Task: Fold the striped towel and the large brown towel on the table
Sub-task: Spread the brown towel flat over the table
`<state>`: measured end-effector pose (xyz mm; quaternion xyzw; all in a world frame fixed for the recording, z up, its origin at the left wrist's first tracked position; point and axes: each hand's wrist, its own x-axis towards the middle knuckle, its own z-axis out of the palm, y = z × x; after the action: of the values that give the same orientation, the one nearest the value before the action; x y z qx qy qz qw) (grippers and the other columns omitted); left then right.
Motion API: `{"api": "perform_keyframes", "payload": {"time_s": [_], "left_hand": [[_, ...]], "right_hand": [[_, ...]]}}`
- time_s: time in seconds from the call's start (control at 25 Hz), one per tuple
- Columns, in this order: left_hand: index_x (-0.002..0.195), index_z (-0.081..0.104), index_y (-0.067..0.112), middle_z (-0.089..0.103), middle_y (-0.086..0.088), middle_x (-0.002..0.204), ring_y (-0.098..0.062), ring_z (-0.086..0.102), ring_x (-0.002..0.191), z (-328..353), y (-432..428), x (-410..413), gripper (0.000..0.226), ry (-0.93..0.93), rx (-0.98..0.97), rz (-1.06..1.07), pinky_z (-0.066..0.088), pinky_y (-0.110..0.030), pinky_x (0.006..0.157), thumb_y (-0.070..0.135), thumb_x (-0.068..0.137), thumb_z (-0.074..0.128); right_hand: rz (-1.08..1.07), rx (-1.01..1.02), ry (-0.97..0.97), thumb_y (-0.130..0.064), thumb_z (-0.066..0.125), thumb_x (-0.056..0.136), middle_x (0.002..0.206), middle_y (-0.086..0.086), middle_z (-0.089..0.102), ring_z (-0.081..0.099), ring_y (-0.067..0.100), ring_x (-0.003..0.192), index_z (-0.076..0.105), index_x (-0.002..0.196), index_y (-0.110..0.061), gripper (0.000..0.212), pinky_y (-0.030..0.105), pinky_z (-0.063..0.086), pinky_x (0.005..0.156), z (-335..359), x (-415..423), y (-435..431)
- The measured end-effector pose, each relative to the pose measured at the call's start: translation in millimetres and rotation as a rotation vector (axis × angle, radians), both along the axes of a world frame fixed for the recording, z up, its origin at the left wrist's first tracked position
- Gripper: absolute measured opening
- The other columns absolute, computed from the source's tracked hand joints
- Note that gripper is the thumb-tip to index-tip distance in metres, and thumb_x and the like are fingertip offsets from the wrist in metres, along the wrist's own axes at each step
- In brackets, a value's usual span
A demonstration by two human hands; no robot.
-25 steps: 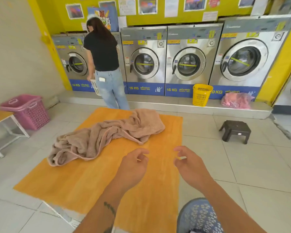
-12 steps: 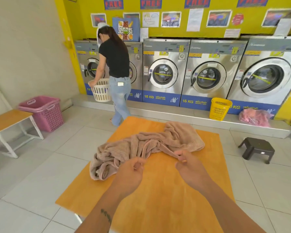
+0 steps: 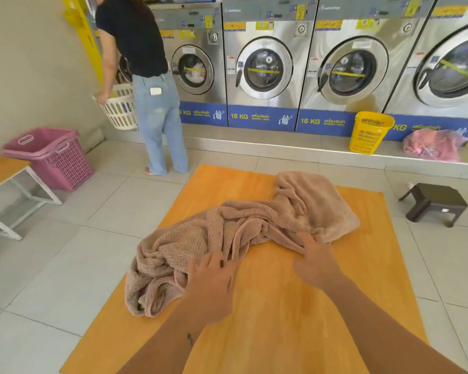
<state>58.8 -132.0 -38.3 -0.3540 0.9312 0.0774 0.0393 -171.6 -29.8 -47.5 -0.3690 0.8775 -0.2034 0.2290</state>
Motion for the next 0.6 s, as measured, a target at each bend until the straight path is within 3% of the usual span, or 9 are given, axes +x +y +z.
{"api": "perform_keyframes", "payload": {"time_s": [0.12, 0.2, 0.28, 0.44, 0.6], "left_hand": [[0.153, -0.007, 0.039, -0.007, -0.006, 0.158, -0.039, -0.007, 0.148, -26, -9, -11, 0.091, -0.229, -0.014, 0.037, -0.004, -0.070, 0.110, 0.041, 0.086, 0.054], [0.153, -0.014, 0.038, -0.021, -0.008, 0.160, -0.042, -0.016, 0.147, -42, -18, -5, 0.099, -0.362, 0.012, 0.068, -0.003, -0.071, 0.111, 0.034, 0.085, 0.058], [0.153, -0.002, 0.038, -0.015, -0.008, 0.162, -0.040, -0.008, 0.147, -49, -30, 3, 0.090, -0.381, 0.008, 0.057, 0.008, -0.066, 0.113, 0.031, 0.085, 0.056], [0.140, 0.035, 0.031, 0.015, -0.008, 0.156, -0.033, 0.019, 0.138, -43, -61, 36, 0.057, -0.291, -0.128, -0.084, 0.027, -0.052, 0.107, 0.016, 0.089, 0.052], [0.136, 0.044, 0.024, 0.030, -0.007, 0.147, -0.030, 0.031, 0.133, -29, -124, 94, 0.046, -0.271, -0.268, -0.138, 0.029, -0.046, 0.109, 0.015, 0.092, 0.050]], "right_hand": [[0.071, 0.246, 0.139, -0.020, 0.056, 0.080, 0.149, 0.003, 0.030, 0.023, 0.032, 0.141, 0.019, 0.152, -0.029, 0.081, 0.050, 0.036, 0.106, -18, -17, 3], [0.102, 0.373, 0.149, -0.024, 0.056, 0.081, 0.152, -0.001, 0.025, 0.019, 0.028, 0.144, 0.015, 0.153, -0.030, 0.084, 0.053, 0.033, 0.108, -31, -14, 6], [0.095, 0.450, 0.232, -0.027, 0.055, 0.082, 0.146, -0.001, 0.030, 0.027, 0.028, 0.139, 0.024, 0.148, -0.031, 0.073, 0.051, 0.033, 0.107, -36, -3, 6], [0.071, 0.582, 0.474, -0.027, 0.047, 0.088, 0.124, -0.001, 0.044, 0.043, 0.026, 0.119, 0.053, 0.122, -0.030, 0.035, 0.043, 0.037, 0.096, -30, 33, 7], [-0.094, 0.462, 0.375, -0.025, 0.041, 0.090, 0.112, -0.006, 0.055, 0.051, 0.022, 0.111, 0.049, 0.099, -0.030, 0.013, 0.040, 0.040, 0.089, -17, 87, 21]]}}
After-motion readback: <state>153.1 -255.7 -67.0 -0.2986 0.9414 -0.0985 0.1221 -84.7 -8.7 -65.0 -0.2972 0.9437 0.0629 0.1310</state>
